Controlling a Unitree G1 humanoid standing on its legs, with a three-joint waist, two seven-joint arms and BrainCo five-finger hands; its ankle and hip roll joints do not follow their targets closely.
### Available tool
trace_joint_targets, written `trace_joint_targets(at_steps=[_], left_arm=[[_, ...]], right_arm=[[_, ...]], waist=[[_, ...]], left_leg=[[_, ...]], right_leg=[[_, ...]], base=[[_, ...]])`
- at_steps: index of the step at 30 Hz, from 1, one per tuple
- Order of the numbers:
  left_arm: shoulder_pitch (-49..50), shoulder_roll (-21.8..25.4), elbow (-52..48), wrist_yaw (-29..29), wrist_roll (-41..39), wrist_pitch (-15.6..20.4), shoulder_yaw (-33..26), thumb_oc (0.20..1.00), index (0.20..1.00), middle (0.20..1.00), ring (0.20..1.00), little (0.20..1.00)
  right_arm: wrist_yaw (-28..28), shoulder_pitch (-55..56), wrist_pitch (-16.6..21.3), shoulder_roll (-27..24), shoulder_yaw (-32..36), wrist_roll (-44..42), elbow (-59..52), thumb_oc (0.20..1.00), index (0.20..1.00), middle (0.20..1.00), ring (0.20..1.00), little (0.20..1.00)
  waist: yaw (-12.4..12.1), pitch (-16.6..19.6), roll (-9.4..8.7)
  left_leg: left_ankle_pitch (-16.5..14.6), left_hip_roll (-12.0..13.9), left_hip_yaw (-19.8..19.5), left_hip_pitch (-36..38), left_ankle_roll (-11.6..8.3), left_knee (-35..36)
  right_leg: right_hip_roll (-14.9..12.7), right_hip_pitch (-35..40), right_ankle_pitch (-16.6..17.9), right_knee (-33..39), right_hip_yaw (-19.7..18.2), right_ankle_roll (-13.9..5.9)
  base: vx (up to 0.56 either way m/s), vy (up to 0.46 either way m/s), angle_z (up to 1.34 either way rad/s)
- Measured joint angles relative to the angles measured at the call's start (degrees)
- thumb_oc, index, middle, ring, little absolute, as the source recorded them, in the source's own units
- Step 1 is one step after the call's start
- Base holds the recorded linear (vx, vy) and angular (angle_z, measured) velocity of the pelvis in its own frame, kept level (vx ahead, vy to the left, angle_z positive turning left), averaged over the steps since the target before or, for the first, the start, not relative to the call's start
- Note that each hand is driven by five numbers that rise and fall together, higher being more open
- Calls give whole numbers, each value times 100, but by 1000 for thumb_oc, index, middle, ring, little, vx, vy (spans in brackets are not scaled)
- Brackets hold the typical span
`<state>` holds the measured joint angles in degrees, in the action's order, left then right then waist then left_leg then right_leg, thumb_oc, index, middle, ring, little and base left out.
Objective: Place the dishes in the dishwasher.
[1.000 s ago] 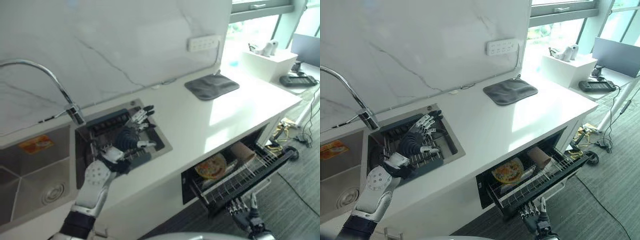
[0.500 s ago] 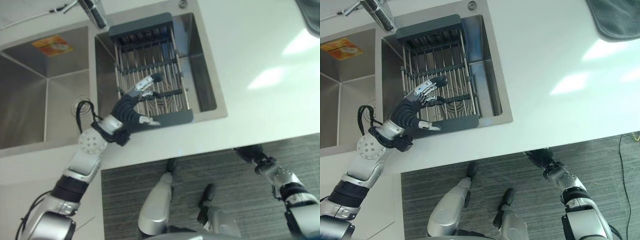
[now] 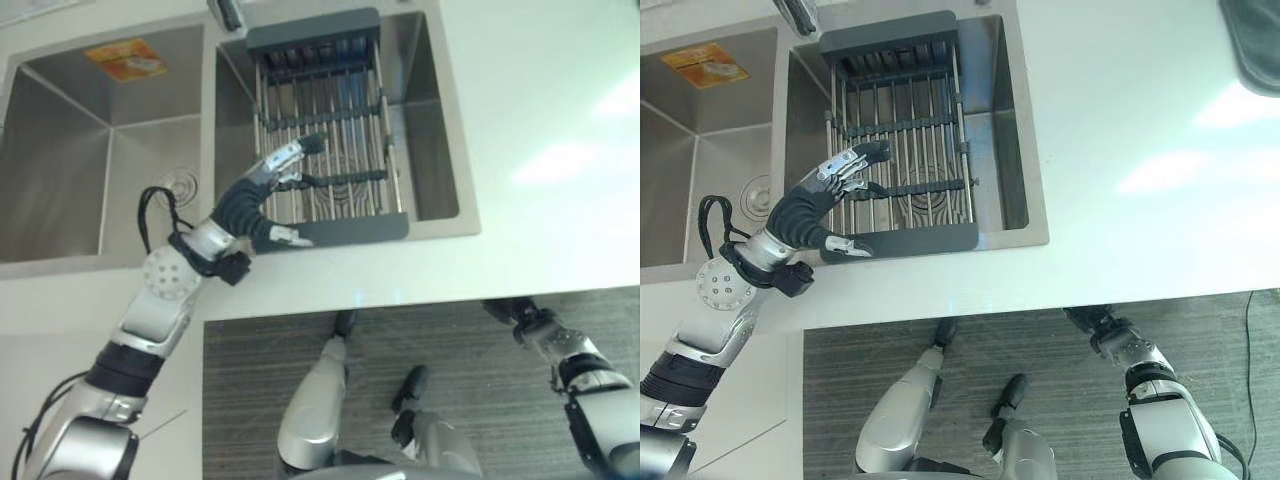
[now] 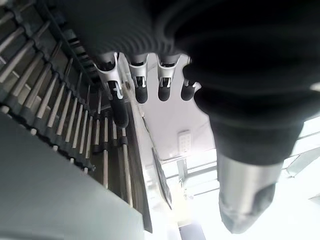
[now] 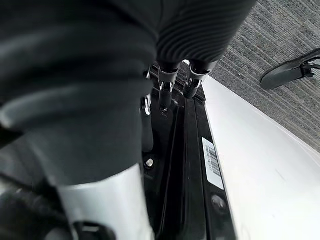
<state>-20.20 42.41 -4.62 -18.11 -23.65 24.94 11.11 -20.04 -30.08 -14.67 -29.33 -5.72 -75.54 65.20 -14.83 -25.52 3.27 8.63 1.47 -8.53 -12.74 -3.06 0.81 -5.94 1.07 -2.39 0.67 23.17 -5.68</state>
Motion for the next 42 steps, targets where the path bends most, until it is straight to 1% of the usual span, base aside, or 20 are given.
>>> trace_joint_targets(at_steps=[6,7,8,9,11,13,17,19,21,23,24,26,28,32,35,36,37,39,40,42], left_arm=[[165,-282,-251,14,81,53,-54,1000,1000,1000,1000,1000],[450,-454,-430,13,245,109,-206,1000,1000,1000,1000,1000],[615,-528,-484,25,247,151,-283,1000,1000,1000,1000,1000],[950,-757,-522,25,288,160,-472,1000,1000,1000,1000,1000],[1248,-927,-578,-20,298,160,-603,1000,1000,1000,1000,1000],[1490,-983,-619,-93,467,164,-734,1000,1000,1000,1000,1000],[1891,-1014,-630,-135,498,106,-774,1000,1000,1000,1000,1000],[2068,-1025,-597,-245,449,-53,-811,1000,1000,1000,1000,1000],[2325,-1162,-482,-665,239,-281,-830,1000,1000,1000,1000,1000],[2356,-1163,-208,-1133,231,-469,-402,1000,1000,1000,1000,1000],[2349,-1058,-141,-1425,477,-518,321,1000,1000,1000,1000,1000],[2022,-982,404,-1533,684,-577,1273,1000,1000,1000,1000,1000],[1455,-958,1799,-1582,1172,-847,2341,1000,1000,1000,1000,1000],[1269,-1359,2600,-1339,1984,-992,3139,1000,1000,1000,1000,1000],[1219,-2046,3824,-723,2515,-1368,3144,1000,1000,1000,1000,1000],[1212,-2215,4185,-544,2541,-1508,3122,1000,1000,1000,1000,1000],[1247,-2494,4731,-239,2533,-1791,3014,1000,1000,1000,1000,1000],[1358,-2659,5281,93,2525,-2191,2879,1000,1000,1000,1000,1000],[1409,-2741,5527,253,2484,-2289,2688,1000,1000,1000,1000,1000],[1650,-3170,7186,1102,2057,-3132,1626,1000,1000,1000,1000,1000]], right_arm=[[-33,394,199,800,246,-401,-144,1000,1000,1000,1000,1000],[-95,823,314,1117,595,-589,-266,1000,1000,1000,1000,1000],[-216,1119,275,1234,660,-634,-282,1000,1000,1000,1000,1000],[-373,1627,261,1500,832,-661,-278,1000,1000,1000,1000,1000],[-378,2162,257,1675,865,-659,-151,1000,1000,1000,1000,1000],[-359,2529,262,1706,887,-654,23,1000,1000,1000,1000,1000],[-323,2931,243,1656,900,-623,143,1000,1000,1000,1000,1000],[-334,3210,172,1642,885,-544,103,1000,1000,1000,1000,1000],[-321,3598,134,1508,883,-552,88,1000,1000,1000,1000,1000],[-241,3658,130,1349,881,-561,244,1000,1000,1000,1000,1000],[-215,3518,130,1239,889,-564,314,1000,1000,1000,1000,1000],[-272,3224,95,1145,832,-538,426,1000,1000,1000,1000,1000],[-427,2955,-89,1172,584,-431,401,1000,1000,1000,1000,1000],[-419,3075,-113,1178,441,-364,398,1000,1000,1000,1000,1000],[-289,3105,-123,1181,439,-317,400,1000,1000,1000,1000,1000],[-265,3104,-125,1189,439,-317,397,1000,1000,1000,1000,1000],[-252,3107,-127,1193,441,-314,397,1000,1000,1000,1000,1000],[-210,3123,-132,1195,463,-310,394,1000,1000,1000,1000,1000],[-186,3134,-125,1198,475,-309,394,1000,1000,1000,1000,1000],[-101,3142,-122,1207,657,-251,376,1000,1000,1000,1000,1000]], waist=[[73,69,-3],[91,226,41],[116,360,37],[191,716,18],[302,1062,-31],[433,1420,-81],[675,1697,-107],[790,1881,-115],[865,2055,-45],[963,2107,17],[1057,2129,60],[1151,2190,169],[1438,2236,273],[1767,2271,323],[1989,2293,330],[2026,2290,322],[2052,2294,296],[2095,2276,245],[2098,2280,227],[2090,2284,186]], left_leg=[[17,69,76,337,-31,130],[24,57,97,499,-22,239],[21,27,127,578,-18,286],[20,-9,136,726,-15,408],[-39,-52,150,886,42,410],[-65,-35,165,917,26,412],[-173,83,292,1104,7,449],[-162,182,329,1147,42,449],[-147,230,363,1192,24,448],[-46,271,335,1208,-34,414],[-52,335,339,1222,-12,415],[-114,482,464,1272,-13,450],[-158,708,942,1249,41,450],[-142,853,1141,1276,98,447],[-37,936,1315,1298,125,354],[6,949,1385,1293,66,312],[88,956,1534,1300,-41,291],[173,962,1644,1294,-145,293],[225,961,1704,1288,-221,296],[245,962,1849,1346,-246,287]], right_leg=[[43,288,-5,54,-44,52],[-9,415,-14,93,-38,39],[-28,484,-17,145,-45,35],[-61,591,-45,169,-42,-6],[-83,791,-79,228,-36,-42],[-68,816,-124,229,-44,-19],[42,943,-212,198,-230,83],[84,857,-296,-19,-309,141],[115,754,-385,-277,-376,163],[168,770,-396,-296,-387,183],[238,762,-401,-311,-455,232],[347,620,-582,-633,-716,300],[429,180,-795,-1265,-992,531],[489,-26,-957,-1612,-1084,653],[542,-177,-1026,-1717,-1198,710],[547,-206,-1043,-1747,-1237,720],[543,-263,-1078,-1814,-1314,724],[539,-310,-1145,-1859,-1345,679],[529,-335,-1165,-1879,-1361,679],[533,-335,-1186,-1868,-1491,664]], base=[[-22,1,-3],[0,33,0],[-9,31,4],[0,0,0],[-27,-11,3],[-87,-11,-2],[-113,-3,-19],[-230,-16,-17],[-259,-39,-10],[-190,-17,2],[-184,-6,-17],[-233,-3,-27],[-200,17,-36],[-82,2,-24],[-35,7,-26],[-30,7,-24],[-29,2,-23],[-29,-2,-13],[-15,-5,-12],[24,-37,-24]])
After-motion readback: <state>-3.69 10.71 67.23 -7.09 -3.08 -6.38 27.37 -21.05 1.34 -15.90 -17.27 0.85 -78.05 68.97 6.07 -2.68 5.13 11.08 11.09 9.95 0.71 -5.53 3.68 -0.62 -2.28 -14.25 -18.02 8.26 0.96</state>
